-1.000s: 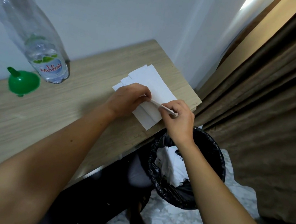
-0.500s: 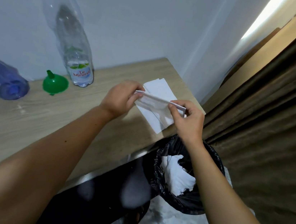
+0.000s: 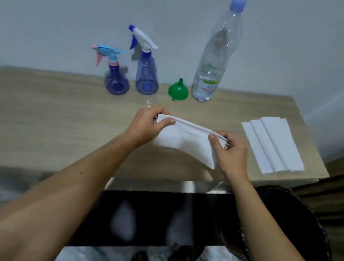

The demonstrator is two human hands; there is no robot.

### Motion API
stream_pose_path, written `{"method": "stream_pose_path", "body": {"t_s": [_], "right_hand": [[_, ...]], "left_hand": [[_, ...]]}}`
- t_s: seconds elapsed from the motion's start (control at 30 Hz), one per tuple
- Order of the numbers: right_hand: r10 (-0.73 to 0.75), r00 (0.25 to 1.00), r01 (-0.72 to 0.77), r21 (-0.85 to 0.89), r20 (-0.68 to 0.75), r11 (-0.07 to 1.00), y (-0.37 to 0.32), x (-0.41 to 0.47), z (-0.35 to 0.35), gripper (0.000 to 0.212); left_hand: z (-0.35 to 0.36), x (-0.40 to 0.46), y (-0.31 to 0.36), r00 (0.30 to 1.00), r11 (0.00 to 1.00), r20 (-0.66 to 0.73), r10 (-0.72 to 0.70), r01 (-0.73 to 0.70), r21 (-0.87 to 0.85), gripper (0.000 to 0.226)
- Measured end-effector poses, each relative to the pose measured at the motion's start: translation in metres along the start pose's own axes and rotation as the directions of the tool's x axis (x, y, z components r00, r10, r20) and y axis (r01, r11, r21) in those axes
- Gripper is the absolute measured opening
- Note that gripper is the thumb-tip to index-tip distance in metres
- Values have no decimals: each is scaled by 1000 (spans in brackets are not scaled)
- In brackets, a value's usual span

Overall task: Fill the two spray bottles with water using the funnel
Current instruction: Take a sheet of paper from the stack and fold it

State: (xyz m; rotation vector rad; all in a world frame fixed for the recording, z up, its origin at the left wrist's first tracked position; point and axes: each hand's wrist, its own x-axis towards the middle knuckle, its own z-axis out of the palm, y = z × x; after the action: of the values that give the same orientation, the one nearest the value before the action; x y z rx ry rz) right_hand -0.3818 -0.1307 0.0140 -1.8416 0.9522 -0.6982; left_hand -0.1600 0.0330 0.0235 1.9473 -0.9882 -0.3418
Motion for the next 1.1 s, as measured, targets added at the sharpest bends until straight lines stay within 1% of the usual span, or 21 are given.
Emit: {"method": "stream_pose_path", "body": {"t_s": [0.1, 0.2, 0.3, 0.4, 0.47, 0.5, 0.53, 0.63, 0.67, 0.73, 0.77, 0.83, 0.87, 0.93, 1.0, 1.07, 1.1], "right_hand": [[48, 993, -54, 53, 108, 997, -4, -13, 42, 9], [79, 976, -85, 18, 201, 996, 0, -22, 74, 8], [14, 971, -10, -19, 240, 1000, 4, -29, 95, 5], [-70, 970, 104, -138, 231, 985, 7, -33, 105, 9], [-100, 964, 150, -194, 246, 969, 12, -33, 107, 10], [-112, 959, 170, -214, 259, 962, 14, -33, 108, 13], [-134, 955, 201, -242, 265, 949, 15, -33, 108, 19], [-247, 931, 331, -340, 268, 880, 24, -35, 107, 45], [-280, 921, 366, -350, 272, 862, 26, -38, 108, 50], [-376, 877, 465, -339, 298, 818, 27, -48, 113, 55], [-427, 842, 527, -338, 329, 779, 28, -53, 118, 57], [-464, 769, 622, -346, 440, 703, 31, -59, 126, 62], [-452, 740, 648, -346, 499, 678, 32, -61, 128, 65], [-407, 693, 681, -356, 595, 640, 34, -62, 131, 68], [-359, 659, 718, -412, 661, 561, 37, -64, 133, 67], [-320, 651, 739, -479, 688, 473, 37, -68, 136, 66], [-305, 655, 739, -504, 692, 447, 37, -71, 139, 66]], "left_hand": [[-33, -37, -29, 992, 992, -36, -122, 123, 15, 17], [-58, -69, -55, 976, 975, -55, -211, 214, 63, 19], [-70, -88, -75, 966, 955, -62, -252, 259, 148, 19], [-70, -94, -90, 967, 899, -56, -247, 251, 360, 24], [-66, -96, -95, 977, 853, -32, -211, 200, 482, 25], [-63, -96, -98, 983, 841, -32, -179, 169, 514, 26], [-61, -97, -99, 990, 837, -44, -137, 140, 529, 29], [-54, -99, -100, 993, 818, -122, -12, 79, 569, 51], [-51, -100, -98, 988, 813, -146, 48, 46, 580, 53], [-40, -102, -91, 969, 813, -165, 185, -57, 579, 49], [-33, -104, -89, 960, 809, -139, 241, -119, 576, 47], [-20, -108, -91, 955, 771, 2, 298, -242, 590, 50], [-15, -110, -95, 954, 755, 101, 284, -287, 589, 55], [-11, -116, -105, 947, 754, 262, 184, -307, 580, 66], [-13, -121, -112, 941, 742, 325, 99, -287, 606, 70], [-15, -125, -114, 938, 728, 338, 75, -283, 624, 71], [-16, -126, -114, 938, 726, 338, 78, -286, 626, 70]]}}
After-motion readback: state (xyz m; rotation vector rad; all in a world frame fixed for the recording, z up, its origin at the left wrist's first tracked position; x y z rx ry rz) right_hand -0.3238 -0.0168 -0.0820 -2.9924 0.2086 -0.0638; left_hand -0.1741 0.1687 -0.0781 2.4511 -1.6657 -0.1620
